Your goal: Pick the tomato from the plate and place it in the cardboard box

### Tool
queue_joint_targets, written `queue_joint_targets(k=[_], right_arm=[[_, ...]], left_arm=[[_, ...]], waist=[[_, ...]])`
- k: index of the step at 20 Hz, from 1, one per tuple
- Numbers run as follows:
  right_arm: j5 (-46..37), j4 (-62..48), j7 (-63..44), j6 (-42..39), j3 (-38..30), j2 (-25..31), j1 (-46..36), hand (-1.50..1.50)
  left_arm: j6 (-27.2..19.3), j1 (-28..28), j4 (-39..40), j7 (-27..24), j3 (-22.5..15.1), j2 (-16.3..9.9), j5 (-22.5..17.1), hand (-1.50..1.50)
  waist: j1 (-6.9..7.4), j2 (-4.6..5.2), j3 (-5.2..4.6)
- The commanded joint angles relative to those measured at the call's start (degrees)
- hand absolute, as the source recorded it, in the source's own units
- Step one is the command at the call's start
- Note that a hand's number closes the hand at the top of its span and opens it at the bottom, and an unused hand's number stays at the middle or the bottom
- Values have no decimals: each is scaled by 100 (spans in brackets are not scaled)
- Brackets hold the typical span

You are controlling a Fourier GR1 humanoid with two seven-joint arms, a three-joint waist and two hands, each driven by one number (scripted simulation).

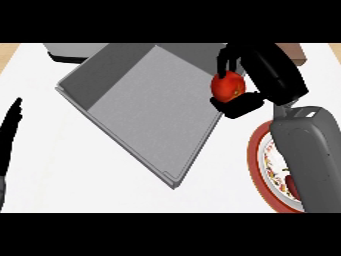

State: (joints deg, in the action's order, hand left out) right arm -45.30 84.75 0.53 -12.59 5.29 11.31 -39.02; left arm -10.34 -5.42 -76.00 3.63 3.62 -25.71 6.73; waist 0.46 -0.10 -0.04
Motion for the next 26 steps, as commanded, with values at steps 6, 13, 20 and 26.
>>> queue_joint_targets(k=[6, 13, 20, 26], right_arm=[[362, -1035, -1426, 441, 199, -1107, -1374, 150], [1051, -3378, -1205, 1423, 328, -1126, -2500, 150], [1708, -5086, -909, 2351, 897, -1130, -3328, 150], [2345, -5821, -1245, 2784, 1212, -1130, -3345, -150]], left_arm=[[-97, -433, 135, 255, -130, 262, 287, 0], [66, -738, 520, 86, -22, 210, 305, 0], [206, -518, 440, -226, 47, 172, 279, 0], [221, -589, 337, -130, -177, 396, 364, 0]], waist=[[38, 24, 2], [159, 80, -2], [349, 115, -6], [553, 157, -7]])
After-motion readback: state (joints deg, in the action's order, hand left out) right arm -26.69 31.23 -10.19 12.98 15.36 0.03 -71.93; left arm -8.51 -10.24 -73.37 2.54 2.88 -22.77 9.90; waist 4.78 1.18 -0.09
